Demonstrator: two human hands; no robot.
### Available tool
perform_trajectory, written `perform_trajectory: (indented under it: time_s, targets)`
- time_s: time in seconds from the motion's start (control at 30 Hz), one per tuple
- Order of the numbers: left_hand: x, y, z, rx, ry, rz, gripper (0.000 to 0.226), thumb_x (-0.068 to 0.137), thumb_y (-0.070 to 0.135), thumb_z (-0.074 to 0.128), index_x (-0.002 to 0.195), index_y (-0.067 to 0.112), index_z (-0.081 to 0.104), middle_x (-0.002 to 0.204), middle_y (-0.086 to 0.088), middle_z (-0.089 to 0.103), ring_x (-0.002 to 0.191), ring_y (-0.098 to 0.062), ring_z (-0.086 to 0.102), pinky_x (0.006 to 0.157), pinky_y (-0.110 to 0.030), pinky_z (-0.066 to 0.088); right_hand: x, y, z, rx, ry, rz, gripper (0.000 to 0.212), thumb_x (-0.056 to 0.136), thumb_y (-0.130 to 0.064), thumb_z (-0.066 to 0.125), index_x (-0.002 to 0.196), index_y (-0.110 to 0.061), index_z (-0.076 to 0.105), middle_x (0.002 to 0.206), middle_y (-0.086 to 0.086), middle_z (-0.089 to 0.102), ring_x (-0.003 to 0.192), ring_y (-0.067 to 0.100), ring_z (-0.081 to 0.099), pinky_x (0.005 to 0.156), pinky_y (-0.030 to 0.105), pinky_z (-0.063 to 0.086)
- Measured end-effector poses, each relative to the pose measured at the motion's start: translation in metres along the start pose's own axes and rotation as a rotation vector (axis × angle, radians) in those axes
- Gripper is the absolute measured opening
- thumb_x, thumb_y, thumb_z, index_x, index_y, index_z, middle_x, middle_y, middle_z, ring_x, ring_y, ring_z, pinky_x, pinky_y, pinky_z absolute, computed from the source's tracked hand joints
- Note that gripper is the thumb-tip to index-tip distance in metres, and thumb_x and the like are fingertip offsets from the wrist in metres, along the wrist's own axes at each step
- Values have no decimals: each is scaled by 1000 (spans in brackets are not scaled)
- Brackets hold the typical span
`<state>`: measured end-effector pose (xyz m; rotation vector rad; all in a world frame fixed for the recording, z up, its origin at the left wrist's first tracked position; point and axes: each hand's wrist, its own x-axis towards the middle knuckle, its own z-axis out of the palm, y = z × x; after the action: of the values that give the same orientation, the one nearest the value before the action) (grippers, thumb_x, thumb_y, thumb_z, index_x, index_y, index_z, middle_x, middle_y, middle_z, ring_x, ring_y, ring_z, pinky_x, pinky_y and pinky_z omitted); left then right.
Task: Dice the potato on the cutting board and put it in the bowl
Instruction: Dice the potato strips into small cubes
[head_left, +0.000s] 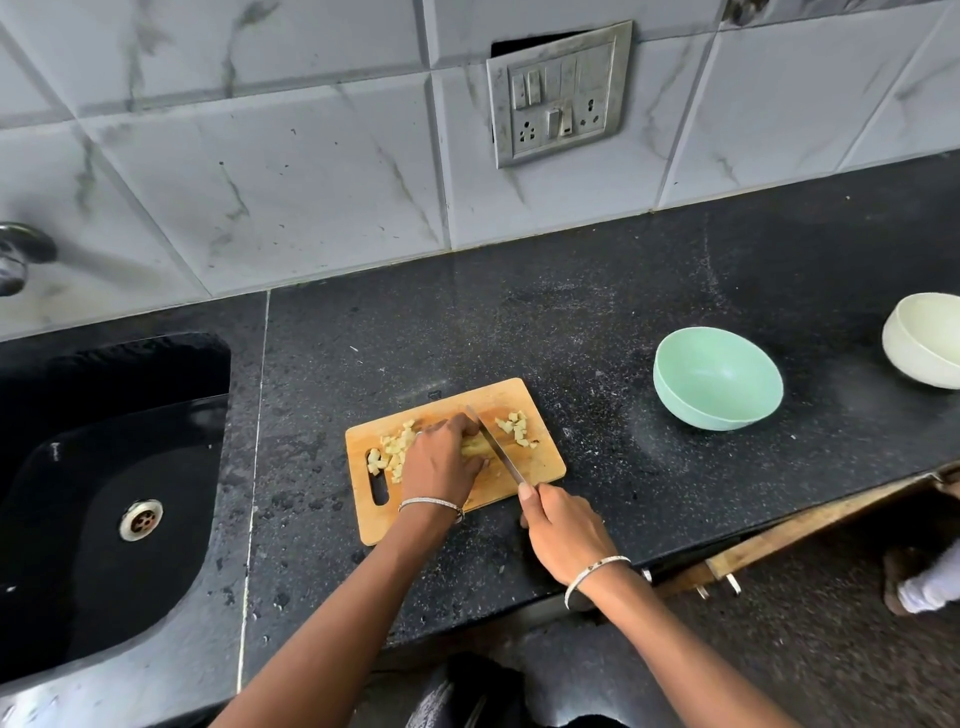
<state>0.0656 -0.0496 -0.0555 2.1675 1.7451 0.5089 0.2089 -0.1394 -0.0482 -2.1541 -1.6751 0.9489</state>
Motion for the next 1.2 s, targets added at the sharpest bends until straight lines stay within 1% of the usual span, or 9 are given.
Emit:
perform_trajectory:
  time_s: [0.1,0.2,0.37,0.47,0.7,0.87,0.97,1.2]
  targets:
    - [2,-1,-1,-17,-10,-4,35,74,27,81,105,21,65,98,2,71,92,-22,64,73,-32,49,-1,-1,1,-35,19,-5,43,103,-45,21,87,-19,51,89,8,63,88,33,60,70,40,43]
    - [4,-2,-3,-52,-29,-30,32,71,25,83,100,21,68,94,4,72,88,-20,66,71,-31,50,-5,-5,1,-61,25,6,37,103,-44,23,88,-21,47,92,9,63,89,35,61,69,40,43]
    - [7,-5,-5,-88,-50,-45,29,69,23,84,95,22,71,91,5,73,85,-19,66,70,-29,47,6,-23,1,-67,9,47,39,104,-42,26,98,-16,54,101,10,63,91,34,61,70,38,45]
    - [8,-4,-5,-83,-41,-53,28,70,23,83,95,22,72,89,3,73,84,-21,66,69,-30,48,18,-33,1,-78,7,70,38,104,-39,28,102,-13,56,108,12,64,97,35,60,71,36,42]
    - [5,-1,-5,-86,-35,-66,28,71,23,81,97,23,70,88,3,73,83,-22,66,67,-31,48,2,-17,8,-137,34,65,40,104,-41,26,105,-15,57,104,11,65,96,36,63,65,35,38]
    - [7,-3,-6,-100,-39,-82,25,71,27,83,93,25,71,85,7,72,80,-16,66,66,-29,48,7,-24,17,-204,54,93,37,104,-39,30,108,-12,55,109,12,65,102,36,63,66,35,39]
    - [7,-3,-5,-85,-36,-84,26,71,27,82,95,25,70,86,6,73,81,-18,66,68,-31,50,7,-22,19,-214,73,83,37,104,-39,30,108,-12,55,109,14,65,102,37,63,66,36,39]
    - [4,-2,-6,-96,-28,-82,26,71,25,82,94,23,70,87,5,72,81,-18,65,65,-27,45,-2,-14,15,-193,74,68,41,104,-41,28,107,-12,57,109,14,65,103,38,62,67,36,37]
